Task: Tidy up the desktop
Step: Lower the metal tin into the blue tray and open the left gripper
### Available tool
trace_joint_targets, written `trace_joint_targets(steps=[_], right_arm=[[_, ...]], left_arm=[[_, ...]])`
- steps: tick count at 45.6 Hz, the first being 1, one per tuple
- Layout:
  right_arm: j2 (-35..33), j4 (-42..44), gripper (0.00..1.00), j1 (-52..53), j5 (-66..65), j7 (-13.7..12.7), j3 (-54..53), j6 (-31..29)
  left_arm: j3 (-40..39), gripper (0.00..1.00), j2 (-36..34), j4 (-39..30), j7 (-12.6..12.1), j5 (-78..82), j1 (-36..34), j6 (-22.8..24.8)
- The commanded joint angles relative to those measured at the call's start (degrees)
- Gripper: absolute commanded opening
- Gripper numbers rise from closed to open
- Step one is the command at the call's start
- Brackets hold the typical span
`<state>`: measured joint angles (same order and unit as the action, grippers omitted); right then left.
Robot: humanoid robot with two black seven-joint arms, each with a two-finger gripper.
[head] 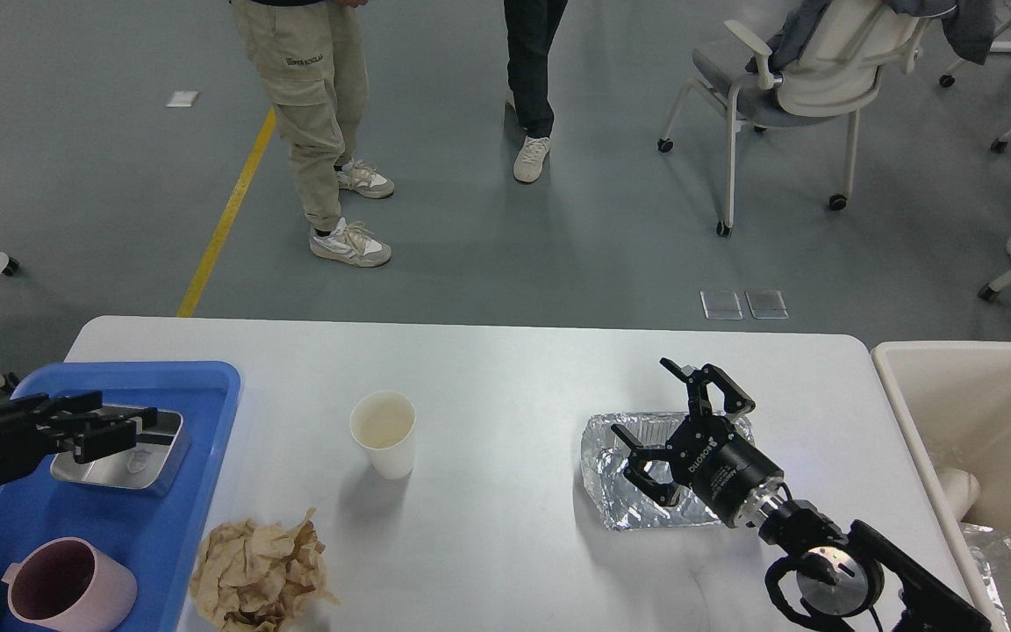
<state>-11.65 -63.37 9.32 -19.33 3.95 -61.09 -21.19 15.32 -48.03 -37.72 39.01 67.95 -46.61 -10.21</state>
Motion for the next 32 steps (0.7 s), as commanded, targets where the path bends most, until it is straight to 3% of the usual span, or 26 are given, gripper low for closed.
trace_joint_targets(steps=[1, 7, 13, 21, 32], right_arm=[[0.0, 0.2, 1.00, 0.0, -0.1, 0.0, 0.2, -0.1], [0.0, 0.3, 1.00, 0.0, -0.1, 0.0, 1.6, -0.1], [-0.1, 0.3, 1.00, -0.1, -0.1, 0.0, 1.8, 0.0], [-0.7, 0.4, 1.00, -0.4, -0.1, 0.0, 2.3, 0.1], [-1.5, 0.3, 1.00, -0.4, -0.1, 0.0, 2.2, 0.2]], left_arm=[[-4.1, 0.94, -9.2, -13.2, -1.1, 0.0, 0.3, 0.1], [-7.6, 0.95, -14.5, -23.4, -2.3, -0.5, 1.0, 0.1], [-12.2, 0.96, -16.0, -28.9, -3.5, -6.0, 4.3, 0.1], [-21.7, 0.96, -14.9, -30.1, -3.6, -17.0, 10.8, 0.0], [-38.6, 0.96, -8.3, -30.7, -4.1, -26.8, 21.9, 0.1]])
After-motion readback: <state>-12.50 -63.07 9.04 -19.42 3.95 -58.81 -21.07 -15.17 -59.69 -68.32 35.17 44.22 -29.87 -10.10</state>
